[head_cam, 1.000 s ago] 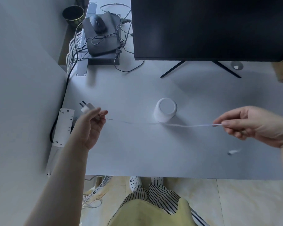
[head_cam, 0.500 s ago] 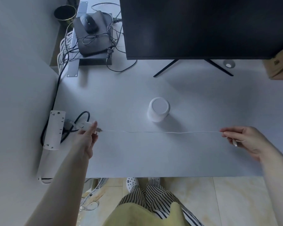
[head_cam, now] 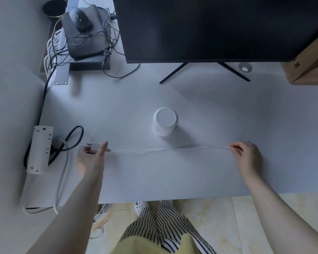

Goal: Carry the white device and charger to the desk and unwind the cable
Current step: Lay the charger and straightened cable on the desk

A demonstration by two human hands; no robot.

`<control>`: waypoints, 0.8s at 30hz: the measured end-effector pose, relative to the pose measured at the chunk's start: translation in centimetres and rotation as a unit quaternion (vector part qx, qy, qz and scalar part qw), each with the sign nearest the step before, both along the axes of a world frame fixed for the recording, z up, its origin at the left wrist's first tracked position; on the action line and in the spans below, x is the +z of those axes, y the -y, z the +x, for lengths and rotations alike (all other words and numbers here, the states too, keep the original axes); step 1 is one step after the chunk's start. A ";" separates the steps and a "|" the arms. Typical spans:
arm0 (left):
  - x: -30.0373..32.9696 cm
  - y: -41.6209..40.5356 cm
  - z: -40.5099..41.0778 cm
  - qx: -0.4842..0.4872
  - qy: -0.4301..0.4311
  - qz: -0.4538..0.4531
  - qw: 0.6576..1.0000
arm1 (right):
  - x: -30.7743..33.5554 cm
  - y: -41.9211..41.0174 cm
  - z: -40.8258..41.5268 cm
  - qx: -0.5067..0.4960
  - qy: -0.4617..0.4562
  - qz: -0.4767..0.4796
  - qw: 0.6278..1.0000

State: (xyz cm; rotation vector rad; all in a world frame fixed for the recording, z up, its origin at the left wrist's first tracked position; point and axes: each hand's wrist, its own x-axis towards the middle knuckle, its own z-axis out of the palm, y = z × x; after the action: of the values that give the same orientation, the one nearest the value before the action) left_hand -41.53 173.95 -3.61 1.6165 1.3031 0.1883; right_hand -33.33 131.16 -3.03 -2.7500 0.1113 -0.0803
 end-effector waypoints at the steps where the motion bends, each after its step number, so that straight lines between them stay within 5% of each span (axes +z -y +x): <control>1: -0.1 0.2 0.0 -0.013 -0.016 0.022 1.000 | -0.2 0.3 -0.1 0.008 0.017 -0.038 0.999; 6: 0.3 1.3 -0.1 -0.049 -0.122 0.124 0.984 | -0.8 0.4 -0.3 -0.007 0.040 -0.133 0.990; 17: 0.7 1.6 -0.5 -0.048 -0.109 0.126 0.985 | -1.9 -0.4 -0.4 -0.023 0.050 -0.030 0.998; 24: 0.9 1.6 -1.1 -0.066 -0.088 0.115 0.987 | -1.8 -0.4 -0.3 -0.023 0.053 -0.048 0.997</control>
State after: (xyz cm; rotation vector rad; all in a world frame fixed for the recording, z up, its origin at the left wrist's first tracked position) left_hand -42.58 172.40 -2.73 1.9457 1.3392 0.1210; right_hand -33.58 131.55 -4.85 -2.8314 0.1463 -0.2505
